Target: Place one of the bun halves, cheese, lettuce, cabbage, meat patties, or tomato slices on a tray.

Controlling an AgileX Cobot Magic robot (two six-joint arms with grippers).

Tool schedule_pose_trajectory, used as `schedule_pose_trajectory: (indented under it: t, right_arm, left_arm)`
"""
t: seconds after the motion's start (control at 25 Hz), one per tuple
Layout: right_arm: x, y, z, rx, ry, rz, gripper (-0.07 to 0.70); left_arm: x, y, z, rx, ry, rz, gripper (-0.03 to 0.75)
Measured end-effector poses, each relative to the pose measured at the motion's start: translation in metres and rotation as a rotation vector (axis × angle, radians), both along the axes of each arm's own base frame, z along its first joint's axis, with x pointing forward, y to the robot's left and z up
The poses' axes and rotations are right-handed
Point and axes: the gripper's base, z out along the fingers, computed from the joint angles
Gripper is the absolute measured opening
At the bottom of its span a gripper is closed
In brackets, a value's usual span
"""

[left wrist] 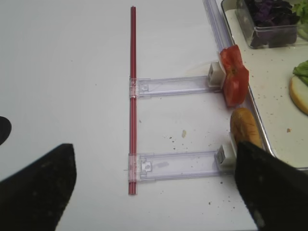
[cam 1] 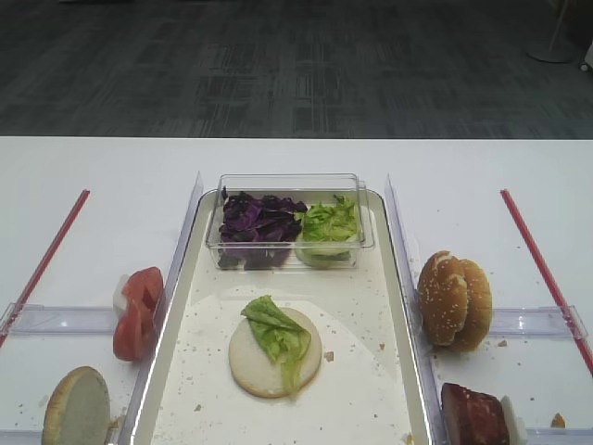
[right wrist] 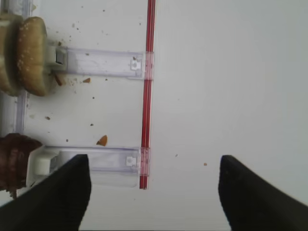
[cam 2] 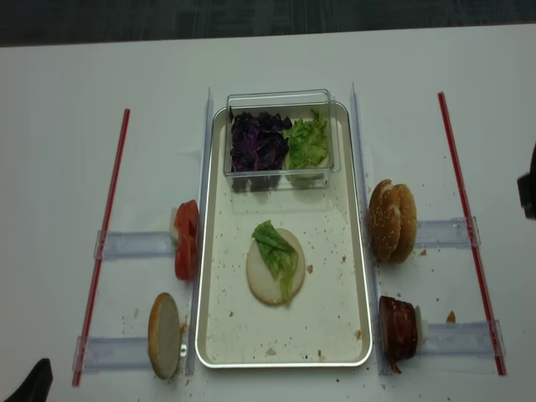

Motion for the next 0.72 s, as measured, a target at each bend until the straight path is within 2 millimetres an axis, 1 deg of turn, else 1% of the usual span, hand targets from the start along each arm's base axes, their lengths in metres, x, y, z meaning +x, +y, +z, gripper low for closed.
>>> schedule_pose_trajectory:
  t: [0.36,0.44,0.6,0.72]
  right_arm:
    - [-0.066,-0.002,-0.051,0.018,-0.091,-0.038,0.571]
    - [-0.078,-0.003,-0.055,0.025,-0.138,-0.051,0.571]
    - [-0.099,-0.003,-0.049,0.036,-0.263,-0.057,0.571]
    - [-0.115,-0.004,-0.048,0.041,-0.329,-0.057,0.571]
  left_arm:
    - [0.0,0.0,0.0,0.0,0.0,0.0,0.615]
    - [0.0,0.0,0.0,0.0,0.0,0.0,0.615]
    - [0.0,0.0,0.0,0.0,0.0,0.0,0.615]
    - [0.0,0.0,0.0,0.0,0.0,0.0,0.615]
